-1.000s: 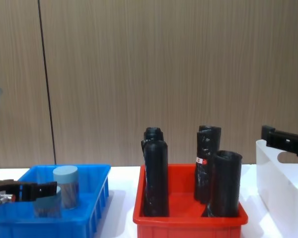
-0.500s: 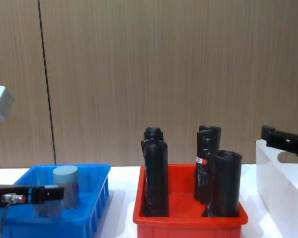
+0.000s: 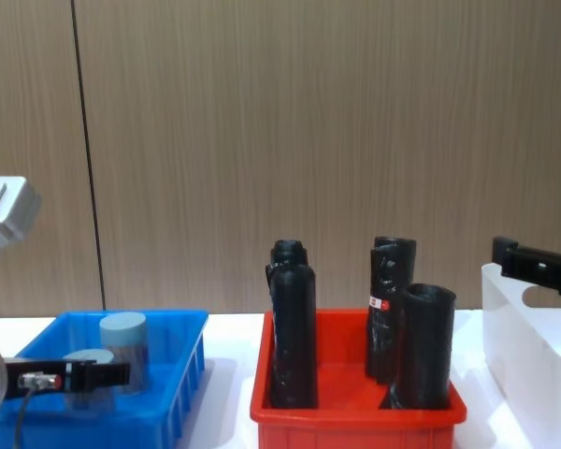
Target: Pick the cotton swabs from the blue box and place them into the white box.
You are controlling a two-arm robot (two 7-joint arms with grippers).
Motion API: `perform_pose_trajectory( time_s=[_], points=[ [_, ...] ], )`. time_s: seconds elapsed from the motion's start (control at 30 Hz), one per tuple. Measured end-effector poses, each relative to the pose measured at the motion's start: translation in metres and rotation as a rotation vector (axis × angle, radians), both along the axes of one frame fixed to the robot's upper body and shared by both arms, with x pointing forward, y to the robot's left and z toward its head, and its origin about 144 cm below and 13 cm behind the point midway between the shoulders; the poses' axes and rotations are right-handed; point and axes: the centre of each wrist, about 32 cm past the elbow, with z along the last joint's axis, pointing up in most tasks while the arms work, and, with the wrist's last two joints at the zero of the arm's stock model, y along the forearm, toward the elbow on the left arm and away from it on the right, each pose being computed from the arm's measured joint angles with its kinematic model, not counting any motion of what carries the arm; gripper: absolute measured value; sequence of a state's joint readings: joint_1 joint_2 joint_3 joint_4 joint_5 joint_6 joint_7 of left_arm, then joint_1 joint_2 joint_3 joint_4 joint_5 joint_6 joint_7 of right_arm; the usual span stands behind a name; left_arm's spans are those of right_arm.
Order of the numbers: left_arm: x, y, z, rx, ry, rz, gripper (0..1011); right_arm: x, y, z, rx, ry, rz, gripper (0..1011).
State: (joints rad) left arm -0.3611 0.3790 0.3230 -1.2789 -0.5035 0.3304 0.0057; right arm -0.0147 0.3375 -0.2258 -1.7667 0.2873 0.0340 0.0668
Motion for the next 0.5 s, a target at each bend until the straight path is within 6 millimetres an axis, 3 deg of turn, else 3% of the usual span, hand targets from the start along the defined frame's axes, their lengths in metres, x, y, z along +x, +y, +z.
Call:
perform_pose_trajectory(
  time_s=[0.27, 0.5],
  points=[
    [0.0029, -0.0007, -0.0019, 0.000, 0.007, -0.003, 881, 0.0000, 0.0000, 0.0000, 0.000, 0.000, 0.000, 1002],
    [0.0032, -0.0012, -0.0032, 0.003, 0.001, -0.004, 664, 0.0000, 0.0000, 0.0000, 0.000, 0.000, 0.000, 1002]
  ],
)
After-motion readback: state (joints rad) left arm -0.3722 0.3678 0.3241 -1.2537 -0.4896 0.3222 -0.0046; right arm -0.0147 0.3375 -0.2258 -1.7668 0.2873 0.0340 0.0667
